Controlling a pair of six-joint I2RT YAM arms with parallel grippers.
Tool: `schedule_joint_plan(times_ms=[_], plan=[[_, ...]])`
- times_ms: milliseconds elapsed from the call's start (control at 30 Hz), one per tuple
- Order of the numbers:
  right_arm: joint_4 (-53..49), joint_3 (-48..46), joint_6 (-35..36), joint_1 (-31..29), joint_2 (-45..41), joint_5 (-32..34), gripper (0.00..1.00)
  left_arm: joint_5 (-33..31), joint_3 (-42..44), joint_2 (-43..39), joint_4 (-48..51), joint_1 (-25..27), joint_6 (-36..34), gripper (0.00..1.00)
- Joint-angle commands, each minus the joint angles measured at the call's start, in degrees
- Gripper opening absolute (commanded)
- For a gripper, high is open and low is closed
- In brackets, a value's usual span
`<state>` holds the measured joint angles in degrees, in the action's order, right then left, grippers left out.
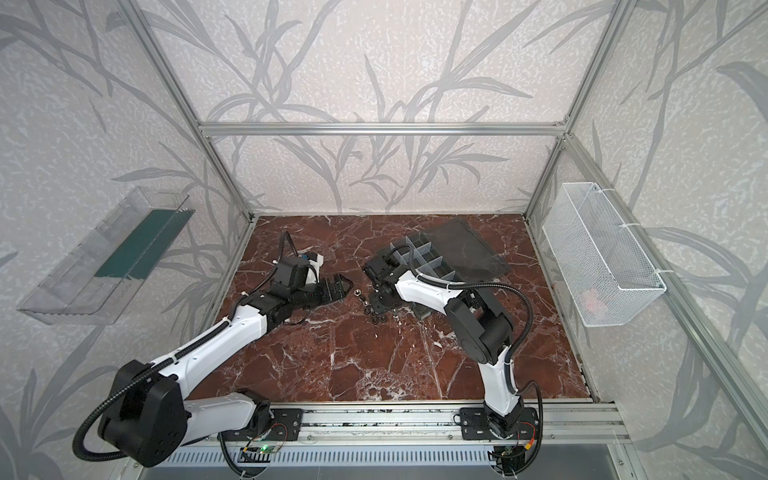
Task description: Sort the screws and nuts into containers
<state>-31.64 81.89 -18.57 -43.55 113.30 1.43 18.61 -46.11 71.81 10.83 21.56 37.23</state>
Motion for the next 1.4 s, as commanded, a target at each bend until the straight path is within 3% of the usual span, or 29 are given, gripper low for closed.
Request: schedule_joint_plan(times_ms=[0,300,600,1000,1367], plan=[[-1.5,3.0,1.5,1.5,-5.4,-0.2,0.12,1.7,-2.8,0.3,0.9,-0.3,-1.1,0.99],[-0.1,2.6,5.2,10.1,-11.5,0.6,0.13,2.4,-7.5,3.3,0.8,1.1,-0.7,1.00],[3.0,-2.1,5.7,18.1,-12.1,-1.5,0.14,3.5,-17.9,11.7,2.0,8.8,-6.1,1.00],[2.3,-1.3,6.2,20.1,-6.8,-2.3,0.16,4.4,-16.3,13.4,-2.0,10.2,-9.2,0.99],[1.9,-1.0,5.4,20.3,-3.8,-2.7,0.33,3.2,-13.7,12.1,-5.4,10.1,-9.0,1.00]])
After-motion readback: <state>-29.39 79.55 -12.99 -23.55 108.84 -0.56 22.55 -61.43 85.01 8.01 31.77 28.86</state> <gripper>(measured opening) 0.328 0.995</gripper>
